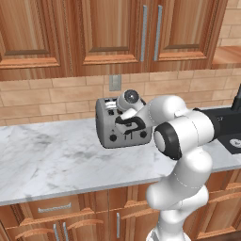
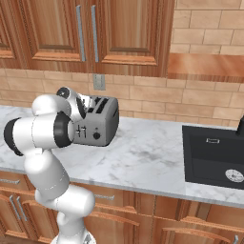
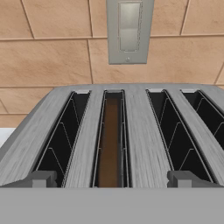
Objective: Start the toaster. Once the lever pops up, take the bread to the plate on the dining counter.
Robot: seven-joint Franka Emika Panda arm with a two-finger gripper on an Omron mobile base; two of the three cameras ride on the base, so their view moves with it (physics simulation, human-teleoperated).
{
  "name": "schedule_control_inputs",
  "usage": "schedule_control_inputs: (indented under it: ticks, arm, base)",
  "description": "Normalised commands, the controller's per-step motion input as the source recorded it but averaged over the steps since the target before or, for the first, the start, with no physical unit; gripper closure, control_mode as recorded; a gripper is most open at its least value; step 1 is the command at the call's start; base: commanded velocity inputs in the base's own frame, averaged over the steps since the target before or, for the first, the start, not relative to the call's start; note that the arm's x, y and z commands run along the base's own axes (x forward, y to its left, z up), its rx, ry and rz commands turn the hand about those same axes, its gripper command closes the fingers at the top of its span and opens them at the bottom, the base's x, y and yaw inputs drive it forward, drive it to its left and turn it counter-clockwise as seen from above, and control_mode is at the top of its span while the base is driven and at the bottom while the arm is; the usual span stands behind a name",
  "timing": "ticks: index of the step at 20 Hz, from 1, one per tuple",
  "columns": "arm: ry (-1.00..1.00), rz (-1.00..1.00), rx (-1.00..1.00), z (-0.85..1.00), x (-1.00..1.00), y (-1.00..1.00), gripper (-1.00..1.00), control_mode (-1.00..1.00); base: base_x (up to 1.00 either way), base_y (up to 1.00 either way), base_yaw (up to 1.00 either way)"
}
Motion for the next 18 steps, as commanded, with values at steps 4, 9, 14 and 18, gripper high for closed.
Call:
schedule_control_inputs:
  ticks: [4, 9, 14, 18]
  arm:
    - [0.00, 0.00, 0.00, 0.00, 0.00, 0.00, -1.00, -1.00]
    - [0.00, 0.00, 0.00, 0.00, 0.00, 0.00, -1.00, -1.00]
    - [0.00, 0.00, 0.00, 0.00, 0.00, 0.00, -1.00, -1.00]
    - [0.00, 0.00, 0.00, 0.00, 0.00, 0.00, -1.00, -1.00]
  base:
    - [0.00, 0.00, 0.00]
    - [0.00, 0.00, 0.00]
    - [0.00, 0.00, 0.00]
    - [0.00, 0.00, 0.00]
